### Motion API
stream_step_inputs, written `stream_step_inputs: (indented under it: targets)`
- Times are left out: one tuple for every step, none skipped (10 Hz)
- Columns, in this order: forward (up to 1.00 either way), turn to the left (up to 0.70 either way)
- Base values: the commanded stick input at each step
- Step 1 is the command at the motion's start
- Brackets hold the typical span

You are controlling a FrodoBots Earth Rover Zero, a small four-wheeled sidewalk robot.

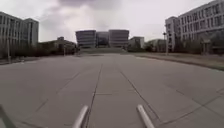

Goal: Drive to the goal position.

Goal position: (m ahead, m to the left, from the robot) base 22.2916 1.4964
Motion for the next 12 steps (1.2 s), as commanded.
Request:
stream_step_inputs:
  targets:
    - [1.00, -0.27]
    - [1.00, -0.27]
    - [1.00, -0.27]
    - [1.00, -0.27]
    - [1.00, -0.11]
    - [1.00, 0.00]
    - [1.00, 0.00]
    - [1.00, 0.00]
    - [1.00, 0.00]
    - [1.00, 0.00]
    - [1.00, 0.00]
    - [1.00, 0.00]
